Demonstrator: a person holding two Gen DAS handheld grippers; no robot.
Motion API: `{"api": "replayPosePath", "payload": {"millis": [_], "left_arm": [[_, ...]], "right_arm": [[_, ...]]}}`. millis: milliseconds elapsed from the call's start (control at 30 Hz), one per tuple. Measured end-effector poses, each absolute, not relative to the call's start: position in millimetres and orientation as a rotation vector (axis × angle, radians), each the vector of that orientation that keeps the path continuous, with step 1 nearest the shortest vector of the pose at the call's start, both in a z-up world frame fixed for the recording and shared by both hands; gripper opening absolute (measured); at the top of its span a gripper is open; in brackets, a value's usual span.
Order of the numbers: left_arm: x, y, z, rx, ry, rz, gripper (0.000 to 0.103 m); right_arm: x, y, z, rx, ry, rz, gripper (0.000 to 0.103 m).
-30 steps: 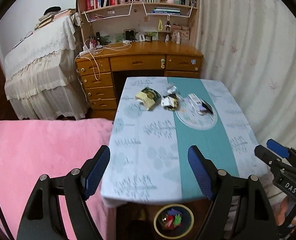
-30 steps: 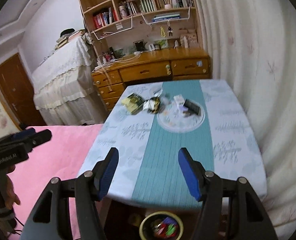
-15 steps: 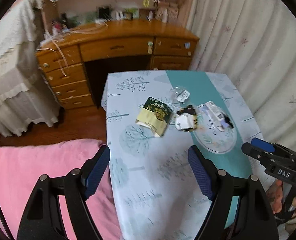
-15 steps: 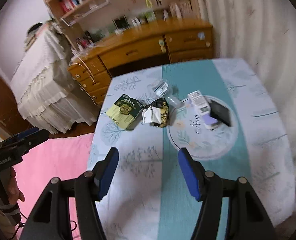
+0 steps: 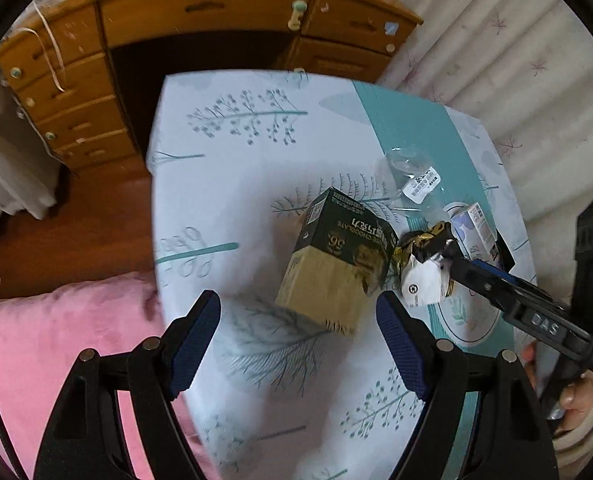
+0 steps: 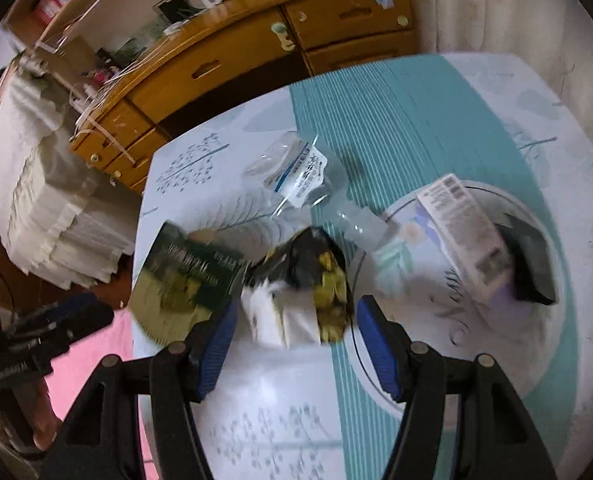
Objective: Collect trash
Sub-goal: 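Grasp the green-and-beige box with the left tool while the right tool grasps the black-and-gold wrapper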
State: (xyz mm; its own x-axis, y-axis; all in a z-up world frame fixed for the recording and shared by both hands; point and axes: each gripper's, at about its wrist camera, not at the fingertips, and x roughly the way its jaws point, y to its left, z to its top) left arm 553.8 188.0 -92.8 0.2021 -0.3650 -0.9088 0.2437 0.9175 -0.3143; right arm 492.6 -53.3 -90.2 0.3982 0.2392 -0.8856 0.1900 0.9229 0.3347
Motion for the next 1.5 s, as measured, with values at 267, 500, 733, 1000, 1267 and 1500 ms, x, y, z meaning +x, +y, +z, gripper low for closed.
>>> {"api": "replayPosePath", "payload": {"millis": [267,500,733,1000,1267,1500], "left_arm": [[569,171,-118,-0.081,1.347,-0.488,0.079],[580,163,-131,-0.132,1.381,-0.53,0.079],[591,154,-143,-0.179,1.428,-0.553,0.079],[587,128,-140,-0.092,1.393,-0.568,0.067],[564,129,-110,-0.086,1.288,-0.558,0.06],[532,141,-92,-0.146,1.269,-0.556,0.059]], "right_arm": [[508,-53,-111,0.475,1.172,0.026,0.062],[510,-58,-119,0.523,1.192,0.048,0.063],[510,-56,-127,0.584,1.197,0.084,0.063],[504,-49,-131,0.578,1.193,0.135,0.056],[484,-51,-121,0.557,1.17,0.139,0.051],[450,-57,-106,0.567,1.142,0.17,0.05]]}}
